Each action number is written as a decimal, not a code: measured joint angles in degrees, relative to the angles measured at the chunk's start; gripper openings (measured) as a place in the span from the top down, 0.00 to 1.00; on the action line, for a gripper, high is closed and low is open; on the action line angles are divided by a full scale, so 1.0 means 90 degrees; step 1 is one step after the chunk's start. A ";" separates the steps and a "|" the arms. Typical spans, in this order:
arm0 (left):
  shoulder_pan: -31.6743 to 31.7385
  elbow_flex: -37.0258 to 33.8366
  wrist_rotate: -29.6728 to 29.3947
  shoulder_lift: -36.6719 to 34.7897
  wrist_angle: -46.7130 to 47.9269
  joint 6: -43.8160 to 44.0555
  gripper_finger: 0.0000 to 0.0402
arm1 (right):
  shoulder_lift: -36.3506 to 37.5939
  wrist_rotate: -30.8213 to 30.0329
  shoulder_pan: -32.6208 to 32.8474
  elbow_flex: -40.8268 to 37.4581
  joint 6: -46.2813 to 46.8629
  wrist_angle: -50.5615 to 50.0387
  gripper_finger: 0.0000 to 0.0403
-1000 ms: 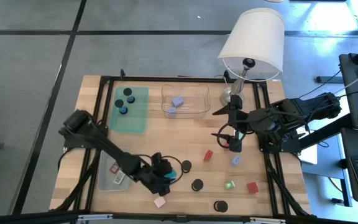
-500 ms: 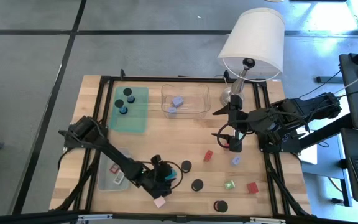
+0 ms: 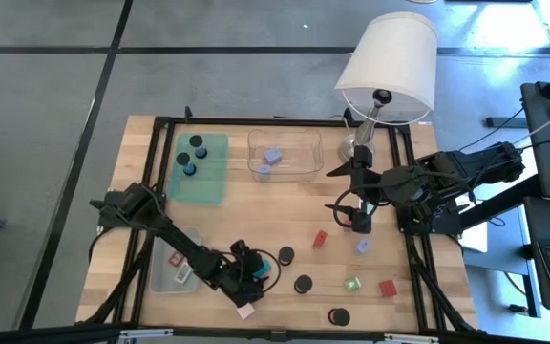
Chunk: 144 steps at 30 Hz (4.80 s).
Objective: Pick & Place Office items
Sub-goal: Put the blue digital timer into the gray bin, then put the orange hourglass into the green bin
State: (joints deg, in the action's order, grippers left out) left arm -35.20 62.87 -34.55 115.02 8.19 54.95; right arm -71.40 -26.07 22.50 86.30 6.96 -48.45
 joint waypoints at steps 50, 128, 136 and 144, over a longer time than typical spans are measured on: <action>-0.1867 -0.0955 0.2432 -0.4350 0.6407 0.2375 0.61 | 0.0000 0.0064 -0.0002 0.0000 0.0000 0.0000 0.13; -0.0557 0.0243 -0.1482 -0.4788 0.4774 0.0624 0.41 | -0.0185 0.1017 -0.0008 0.0000 0.1511 0.1436 0.13; 0.0166 0.0243 -0.0808 -0.4288 0.2196 -0.1914 0.34 | -0.0204 0.1065 -0.0012 0.0000 0.1498 0.1479 0.13; 0.0947 0.0243 -0.0082 -0.3298 0.1322 -0.2811 0.30 | -0.0204 0.1066 -0.0012 0.0000 0.1491 0.1478 0.13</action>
State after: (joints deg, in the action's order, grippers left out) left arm -26.68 65.06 -35.29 85.34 20.09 29.65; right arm -73.23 -16.47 22.39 86.30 20.38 -35.14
